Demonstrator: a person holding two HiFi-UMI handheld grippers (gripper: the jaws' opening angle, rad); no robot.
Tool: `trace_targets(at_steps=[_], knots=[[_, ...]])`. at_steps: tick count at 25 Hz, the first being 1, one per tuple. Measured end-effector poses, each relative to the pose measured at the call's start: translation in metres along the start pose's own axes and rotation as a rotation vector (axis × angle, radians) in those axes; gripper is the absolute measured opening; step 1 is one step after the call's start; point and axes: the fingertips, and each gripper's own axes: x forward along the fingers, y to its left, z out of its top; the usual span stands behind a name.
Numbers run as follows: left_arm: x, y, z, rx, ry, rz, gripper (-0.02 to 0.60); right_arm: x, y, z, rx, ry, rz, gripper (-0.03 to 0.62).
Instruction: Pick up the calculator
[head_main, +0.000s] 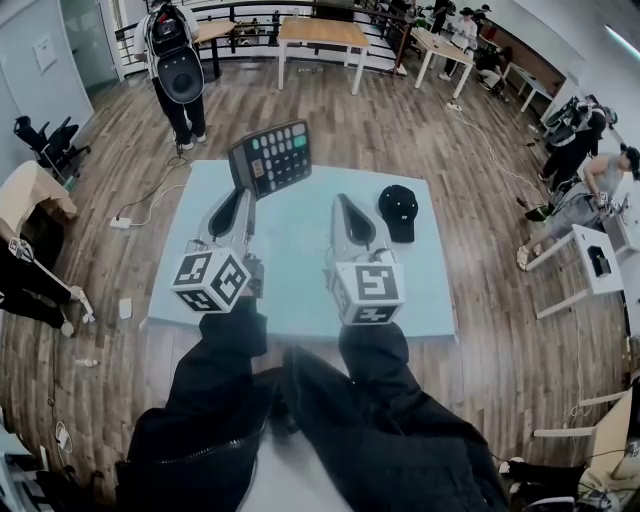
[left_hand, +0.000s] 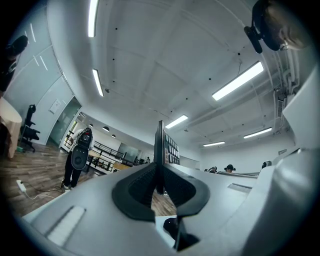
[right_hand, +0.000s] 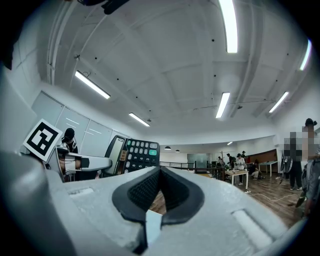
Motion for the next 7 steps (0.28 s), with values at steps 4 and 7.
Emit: trace_targets(at_steps=[4, 7], knots=[[0.0009, -0.0017, 0.0004, 0.001, 0.002, -0.003, 0.038, 0.0, 0.0009, 0.003, -0.004, -0.007, 0.005, -0.002], [0.0034, -0.0026, 0.0005, 0.001, 0.0, -0.007, 0.038, -0.0003, -0.0005, 0.0018, -0.01, 0.003, -0.002, -0.002]])
